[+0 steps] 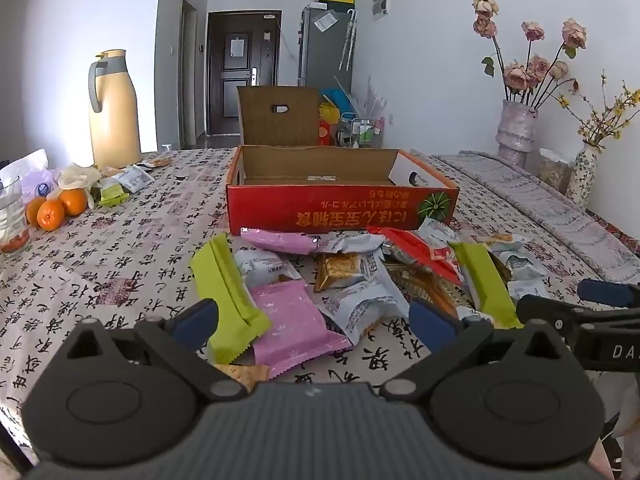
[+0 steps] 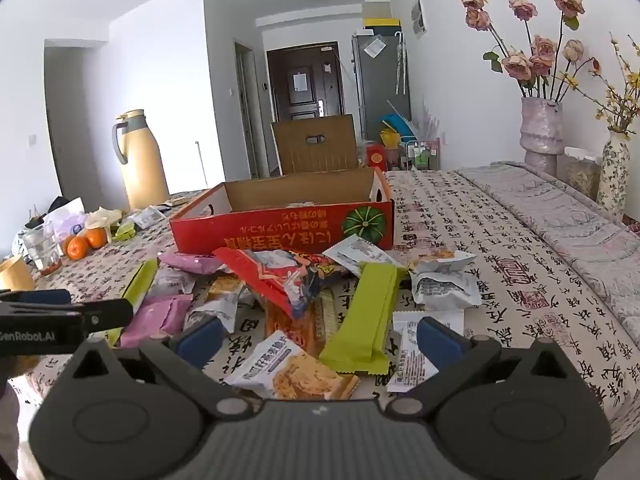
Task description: Organize snacks
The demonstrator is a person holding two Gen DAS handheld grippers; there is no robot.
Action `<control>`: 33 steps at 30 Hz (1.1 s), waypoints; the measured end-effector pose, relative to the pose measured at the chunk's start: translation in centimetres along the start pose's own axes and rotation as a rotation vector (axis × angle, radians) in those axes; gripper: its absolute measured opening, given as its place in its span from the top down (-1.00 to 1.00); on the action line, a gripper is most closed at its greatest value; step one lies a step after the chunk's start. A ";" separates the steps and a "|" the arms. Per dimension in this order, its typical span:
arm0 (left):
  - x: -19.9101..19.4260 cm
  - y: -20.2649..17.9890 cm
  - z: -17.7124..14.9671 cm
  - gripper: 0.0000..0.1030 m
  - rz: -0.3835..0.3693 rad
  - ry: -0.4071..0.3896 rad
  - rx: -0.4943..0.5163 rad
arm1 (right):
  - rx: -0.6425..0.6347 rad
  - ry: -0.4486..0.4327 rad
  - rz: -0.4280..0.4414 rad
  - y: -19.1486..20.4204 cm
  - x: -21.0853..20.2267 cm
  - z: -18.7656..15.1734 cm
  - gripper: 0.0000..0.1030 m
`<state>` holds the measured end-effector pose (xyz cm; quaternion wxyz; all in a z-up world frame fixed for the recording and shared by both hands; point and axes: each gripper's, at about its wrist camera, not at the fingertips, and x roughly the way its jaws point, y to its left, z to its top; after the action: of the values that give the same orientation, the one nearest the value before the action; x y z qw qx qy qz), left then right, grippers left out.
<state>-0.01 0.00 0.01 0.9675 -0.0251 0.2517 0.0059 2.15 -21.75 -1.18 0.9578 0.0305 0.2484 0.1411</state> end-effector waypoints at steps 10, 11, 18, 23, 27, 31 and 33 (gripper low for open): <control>-0.1 -0.5 -0.2 -1.00 0.000 -0.002 0.008 | 0.005 0.008 -0.002 -0.3 0.5 -0.4 -1.00; -0.1 -0.7 -0.3 -1.00 -0.001 -0.001 0.009 | 0.009 0.008 -0.002 -0.5 0.7 -0.5 -1.00; 0.3 -0.2 -0.3 -1.00 -0.006 0.016 0.005 | 0.005 0.018 -0.006 -0.1 0.4 -0.1 -1.00; 0.3 -0.3 -0.4 -1.00 -0.007 0.016 0.007 | 0.005 0.018 -0.005 -0.1 0.4 -0.1 -1.00; 0.3 -0.2 -0.4 -1.00 -0.008 0.015 0.008 | 0.005 0.018 -0.006 -0.1 0.4 -0.1 -1.00; 0.3 -0.2 -0.3 -1.00 -0.007 0.016 0.008 | 0.005 0.020 -0.006 -0.1 0.4 -0.1 -1.00; 0.3 -0.2 -0.4 -1.00 -0.008 0.017 0.008 | 0.004 0.021 -0.007 -0.1 0.4 -0.1 -1.00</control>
<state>0.07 -0.26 -0.43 0.9655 -0.0224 0.2596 0.0011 2.42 -21.71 -1.48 0.9555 0.0302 0.2591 0.1374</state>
